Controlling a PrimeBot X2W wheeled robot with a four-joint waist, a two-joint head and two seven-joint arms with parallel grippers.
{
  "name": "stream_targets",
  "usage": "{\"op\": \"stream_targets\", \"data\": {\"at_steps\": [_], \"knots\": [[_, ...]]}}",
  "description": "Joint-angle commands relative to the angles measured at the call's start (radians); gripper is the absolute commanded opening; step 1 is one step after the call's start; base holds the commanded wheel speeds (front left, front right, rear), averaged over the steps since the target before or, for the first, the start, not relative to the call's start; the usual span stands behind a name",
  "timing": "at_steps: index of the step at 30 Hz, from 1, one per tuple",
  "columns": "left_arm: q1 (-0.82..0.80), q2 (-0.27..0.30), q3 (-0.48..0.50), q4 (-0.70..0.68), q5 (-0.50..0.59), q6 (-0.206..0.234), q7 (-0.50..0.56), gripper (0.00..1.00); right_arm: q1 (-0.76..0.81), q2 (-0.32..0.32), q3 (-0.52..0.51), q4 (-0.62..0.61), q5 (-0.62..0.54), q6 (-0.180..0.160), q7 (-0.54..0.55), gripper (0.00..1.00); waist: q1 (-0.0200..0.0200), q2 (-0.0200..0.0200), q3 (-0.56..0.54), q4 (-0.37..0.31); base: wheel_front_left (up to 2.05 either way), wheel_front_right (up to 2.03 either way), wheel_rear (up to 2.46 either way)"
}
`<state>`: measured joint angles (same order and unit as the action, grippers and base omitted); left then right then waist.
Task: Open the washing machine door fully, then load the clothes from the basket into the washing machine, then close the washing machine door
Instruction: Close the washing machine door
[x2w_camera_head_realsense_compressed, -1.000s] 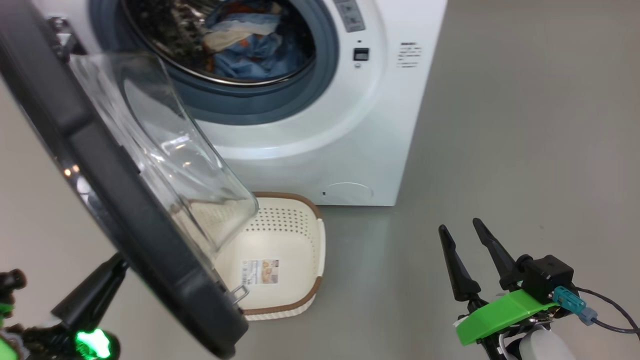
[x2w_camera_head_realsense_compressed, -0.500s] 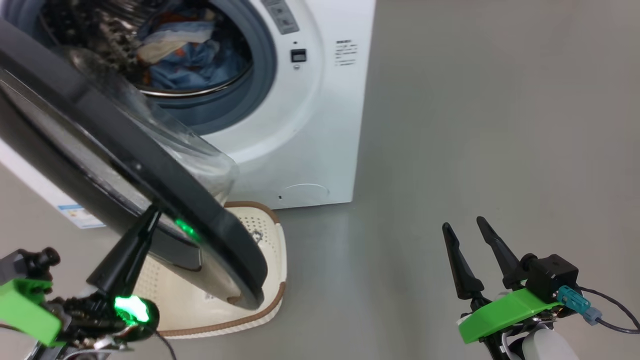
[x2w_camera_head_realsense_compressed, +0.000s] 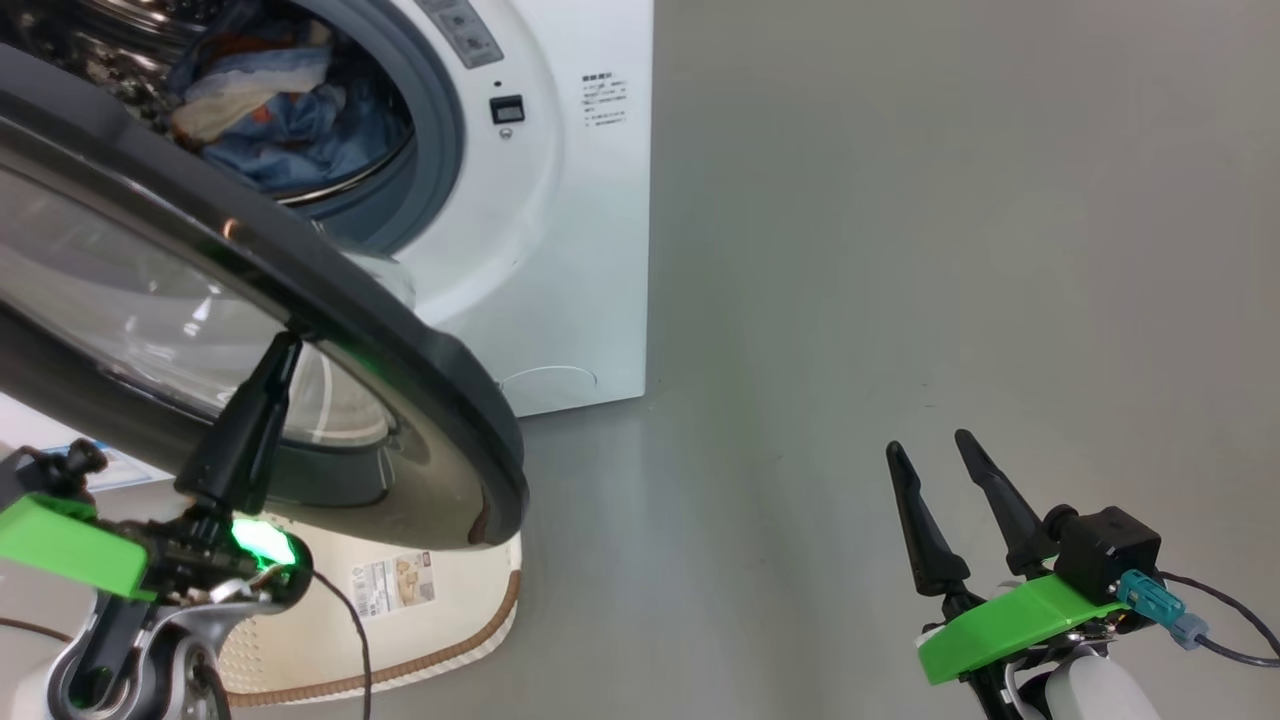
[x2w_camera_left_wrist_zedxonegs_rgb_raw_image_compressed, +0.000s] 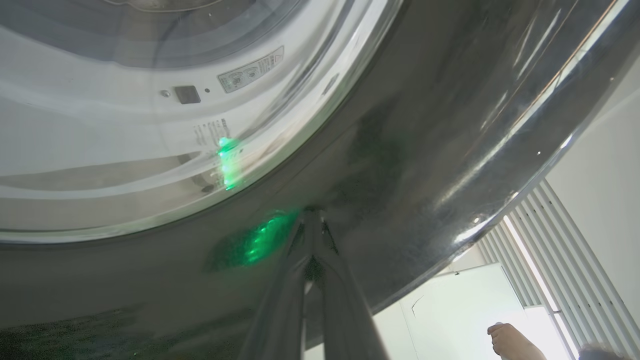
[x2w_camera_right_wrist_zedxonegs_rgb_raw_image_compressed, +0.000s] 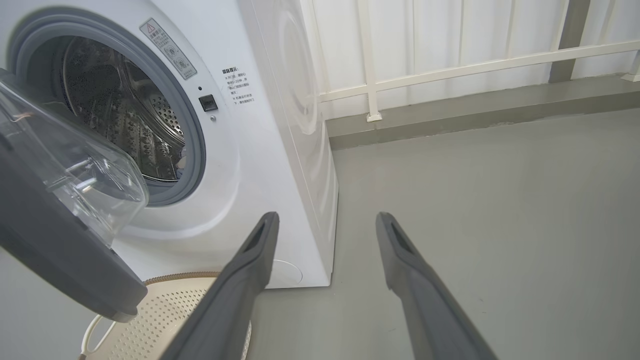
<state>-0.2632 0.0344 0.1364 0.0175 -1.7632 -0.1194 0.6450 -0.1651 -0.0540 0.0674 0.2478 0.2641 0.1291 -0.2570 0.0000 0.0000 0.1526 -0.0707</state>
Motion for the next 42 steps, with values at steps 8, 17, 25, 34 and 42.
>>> {"op": "stream_targets", "data": {"at_steps": [8, 17, 25, 34, 42], "knots": [[-0.054, 0.016, 0.021, 0.008, 0.026, -0.011, -0.031, 0.0, -0.019, 0.004, 0.026, -0.022, 0.02, 0.002, -0.005, 1.0, 0.0, 0.0, -0.013, -0.015, 0.0, 0.0, 0.0], [0.012, 0.016, 0.045, -0.002, 0.02, -0.011, -0.085, 0.0, -0.004, 0.004, 0.019, -0.019, 0.021, 0.002, -0.005, 1.0, 0.0, 0.0, -0.054, 0.004, 0.0, 0.0, 0.0], [0.11, 0.016, 0.046, -0.035, 0.03, -0.011, -0.169, 0.0, 0.008, 0.004, 0.017, -0.022, 0.027, 0.002, -0.005, 1.0, 0.0, 0.0, -0.076, 0.035, 0.0, 0.0, 0.0], [0.193, 0.016, 0.023, -0.093, 0.077, -0.011, -0.268, 0.0, 0.007, 0.004, 0.024, -0.025, 0.03, 0.002, -0.005, 1.0, 0.0, 0.0, -0.09, 0.069, 0.0, 0.0, 0.0], [0.288, 0.016, 0.012, -0.115, 0.077, -0.011, -0.372, 0.0, 0.015, 0.004, 0.027, -0.023, 0.038, 0.002, -0.005, 1.0, 0.0, 0.0, -0.101, 0.079, 0.0, 0.0, 0.0]]}}
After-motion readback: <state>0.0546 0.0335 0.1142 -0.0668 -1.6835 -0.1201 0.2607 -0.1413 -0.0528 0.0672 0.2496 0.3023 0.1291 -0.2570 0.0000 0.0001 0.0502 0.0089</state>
